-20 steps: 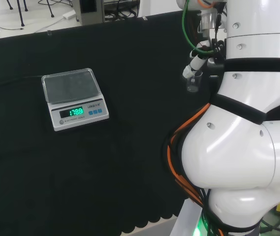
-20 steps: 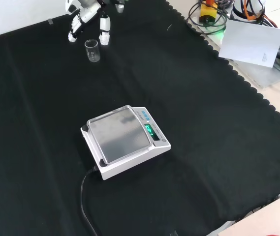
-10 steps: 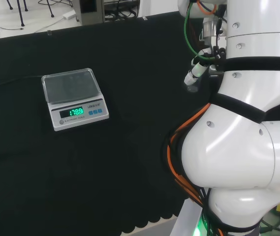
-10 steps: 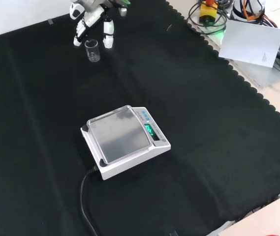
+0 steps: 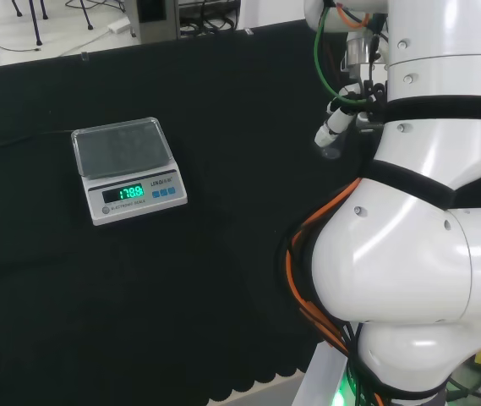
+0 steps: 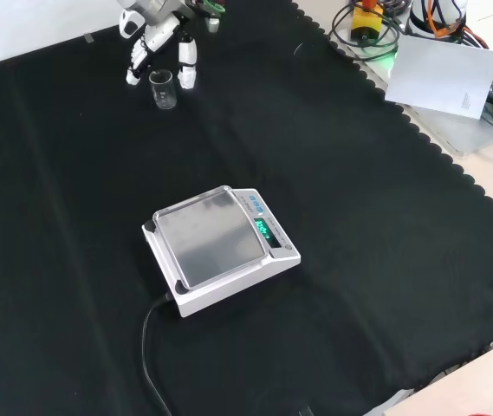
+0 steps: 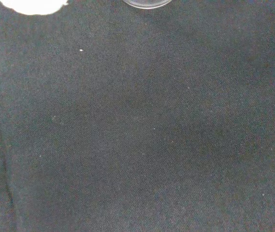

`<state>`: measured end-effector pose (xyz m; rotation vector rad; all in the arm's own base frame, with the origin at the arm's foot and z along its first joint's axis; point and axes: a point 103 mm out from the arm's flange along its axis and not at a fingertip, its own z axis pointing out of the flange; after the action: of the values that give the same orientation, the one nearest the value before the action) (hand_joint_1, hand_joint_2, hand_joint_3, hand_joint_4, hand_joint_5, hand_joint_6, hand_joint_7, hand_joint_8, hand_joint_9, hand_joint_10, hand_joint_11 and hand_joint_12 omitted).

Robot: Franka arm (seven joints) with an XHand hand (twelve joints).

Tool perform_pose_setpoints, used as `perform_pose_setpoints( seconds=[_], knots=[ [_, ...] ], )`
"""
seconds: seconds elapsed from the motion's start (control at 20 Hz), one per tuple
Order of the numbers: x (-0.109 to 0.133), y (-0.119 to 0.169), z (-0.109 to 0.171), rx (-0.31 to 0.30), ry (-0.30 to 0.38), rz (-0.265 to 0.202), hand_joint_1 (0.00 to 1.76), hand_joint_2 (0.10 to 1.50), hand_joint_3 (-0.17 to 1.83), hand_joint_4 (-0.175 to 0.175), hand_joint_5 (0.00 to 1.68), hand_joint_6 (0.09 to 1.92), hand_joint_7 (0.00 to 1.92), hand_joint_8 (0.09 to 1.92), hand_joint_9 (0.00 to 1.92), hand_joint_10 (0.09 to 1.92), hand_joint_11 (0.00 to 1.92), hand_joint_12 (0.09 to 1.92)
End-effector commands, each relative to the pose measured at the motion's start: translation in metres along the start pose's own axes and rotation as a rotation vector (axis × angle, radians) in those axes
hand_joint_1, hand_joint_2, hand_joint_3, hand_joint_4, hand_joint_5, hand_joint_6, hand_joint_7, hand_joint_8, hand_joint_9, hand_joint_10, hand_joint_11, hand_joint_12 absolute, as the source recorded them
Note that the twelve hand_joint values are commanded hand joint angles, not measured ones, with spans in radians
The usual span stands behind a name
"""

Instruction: Pick up the beaker.

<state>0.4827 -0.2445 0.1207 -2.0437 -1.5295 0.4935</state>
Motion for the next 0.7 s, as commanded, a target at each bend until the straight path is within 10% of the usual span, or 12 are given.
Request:
perform_pose_setpoints(
  seconds=[0.05, 0.7],
  knots=[
    [-0.001, 0.007, 0.002, 0.020, 0.002, 0.000, 0.73, 0.81, -0.15, 0.012, 0.13, 0.09, 0.00, 0.49, 0.04, 0.94, 0.10, 1.49],
    [0.002, 0.021, 0.004, -0.008, -0.003, 0.001, 0.81, 0.88, -0.17, -0.023, 0.41, 0.11, 0.01, 0.65, 0.23, 0.88, 0.26, 1.42]
  ],
)
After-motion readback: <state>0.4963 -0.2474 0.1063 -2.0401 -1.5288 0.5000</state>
